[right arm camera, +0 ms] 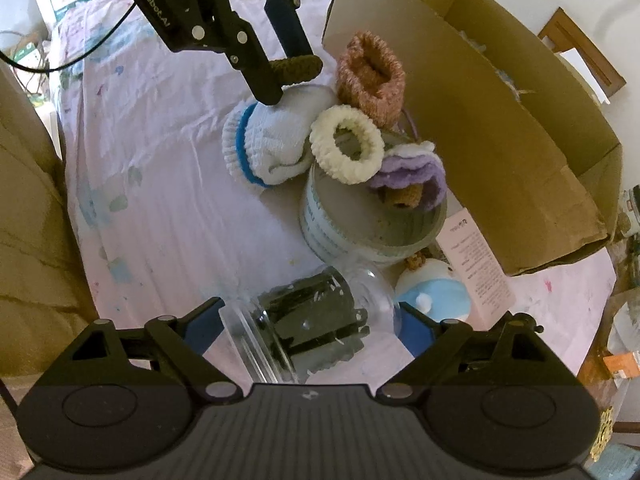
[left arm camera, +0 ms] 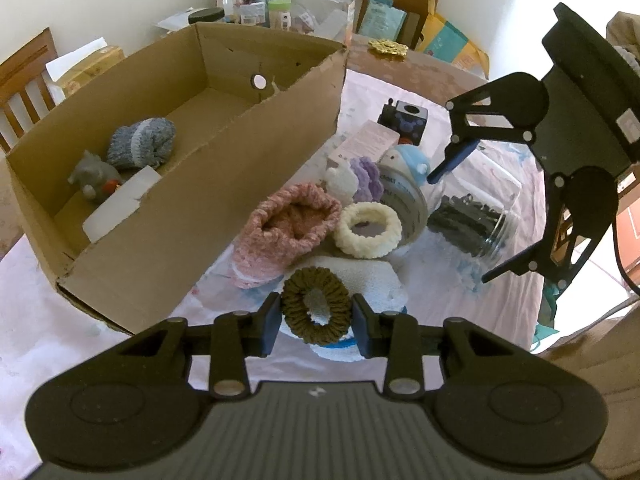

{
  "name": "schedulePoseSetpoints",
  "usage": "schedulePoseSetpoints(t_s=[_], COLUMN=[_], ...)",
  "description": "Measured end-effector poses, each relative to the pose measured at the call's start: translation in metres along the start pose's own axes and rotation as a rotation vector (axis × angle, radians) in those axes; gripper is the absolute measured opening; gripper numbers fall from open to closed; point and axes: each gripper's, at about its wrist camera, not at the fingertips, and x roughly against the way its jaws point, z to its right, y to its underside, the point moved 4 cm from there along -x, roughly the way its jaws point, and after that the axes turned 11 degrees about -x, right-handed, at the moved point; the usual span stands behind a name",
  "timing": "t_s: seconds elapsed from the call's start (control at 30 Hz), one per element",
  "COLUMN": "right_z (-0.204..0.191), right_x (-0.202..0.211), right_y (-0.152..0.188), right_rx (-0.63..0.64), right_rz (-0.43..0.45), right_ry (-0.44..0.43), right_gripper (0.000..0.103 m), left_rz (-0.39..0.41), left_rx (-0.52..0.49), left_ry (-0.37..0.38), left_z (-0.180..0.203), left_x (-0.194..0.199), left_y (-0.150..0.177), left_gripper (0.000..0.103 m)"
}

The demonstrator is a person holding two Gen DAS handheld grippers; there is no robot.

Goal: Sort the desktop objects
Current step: 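Grasp the clear jar of dark items with the right tool, then drop the brown hair tie into the cardboard box while the right tool drops the jar there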

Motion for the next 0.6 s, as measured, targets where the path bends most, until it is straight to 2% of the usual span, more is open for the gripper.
schedulePoseSetpoints(t_s=[0.6], right_z=[0.016], right_x=[0.037], right_y=[-0.015], right_rx=[-0.035], right_rz=[0.05], right_ry=[0.038], right_gripper=[0.093], left_rz=[0.044], left_rx=[-0.038], left_ry=[0.0], left_z=[-0.001], left_x=[0.022], left_y=[-0.013], left_gripper=[0.035])
